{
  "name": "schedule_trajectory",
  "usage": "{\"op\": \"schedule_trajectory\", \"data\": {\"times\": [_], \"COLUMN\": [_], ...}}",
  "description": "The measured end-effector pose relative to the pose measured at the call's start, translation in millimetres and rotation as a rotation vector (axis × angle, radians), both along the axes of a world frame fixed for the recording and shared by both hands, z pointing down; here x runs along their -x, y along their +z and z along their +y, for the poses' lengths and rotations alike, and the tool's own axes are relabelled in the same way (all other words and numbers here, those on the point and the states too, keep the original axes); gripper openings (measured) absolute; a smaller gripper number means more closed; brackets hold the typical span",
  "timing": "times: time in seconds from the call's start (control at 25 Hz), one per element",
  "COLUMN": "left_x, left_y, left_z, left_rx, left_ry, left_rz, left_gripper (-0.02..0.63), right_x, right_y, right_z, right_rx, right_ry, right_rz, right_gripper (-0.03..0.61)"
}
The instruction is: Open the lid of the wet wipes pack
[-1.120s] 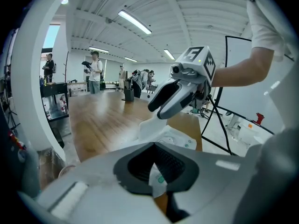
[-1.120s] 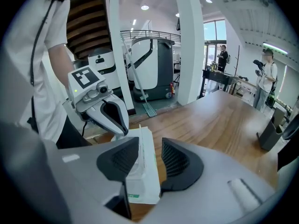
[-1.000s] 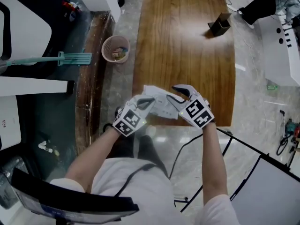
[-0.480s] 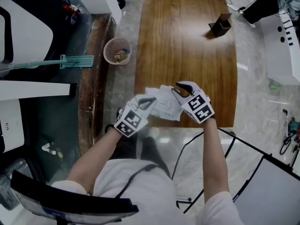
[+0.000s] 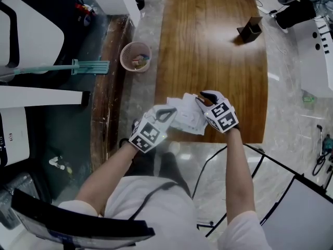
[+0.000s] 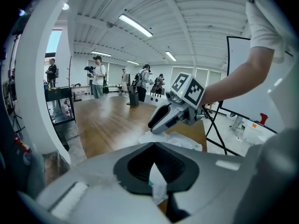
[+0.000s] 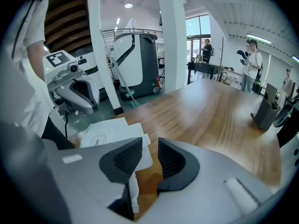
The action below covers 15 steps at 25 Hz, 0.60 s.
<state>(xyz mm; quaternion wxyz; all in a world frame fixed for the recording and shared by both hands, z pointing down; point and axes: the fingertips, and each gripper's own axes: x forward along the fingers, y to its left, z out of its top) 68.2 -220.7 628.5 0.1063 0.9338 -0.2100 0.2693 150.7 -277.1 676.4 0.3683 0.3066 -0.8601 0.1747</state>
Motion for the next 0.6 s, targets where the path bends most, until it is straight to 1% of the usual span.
{"op": "schedule_trajectory", "data": {"times": [0.12,0.28,0.36,0.48,0.6], "left_x": [4,8,9,3,-3], "left_y": [-4,-13,-19,-29,-43], "left_z": [1,2,2,2,4], "left_rx": [-0.004,-0.017,-0.025,-0.042,-0.068], "left_ry": [-0.002,-0.006,-0.01,-0.004,0.008], "left_rz": [0.0,0.008,0.016,0.031,0.047], "left_gripper": [0.005,0.005,0.005,0.005,0.005], "right_x": [2,1,0,-3,-3], "right_y": [2,-15,-30,-58,-87], "right_z": [2,3,6,12,22], "right_rx": [0.003,-0.04,-0.061,-0.1,-0.155], "right_ry": [0.011,0.034,0.051,0.12,0.219], "right_rz": [0.012,0.008,-0.012,-0.088,-0.203], "right_gripper": [0.112,0.114,0.113,0.105,0.066]}}
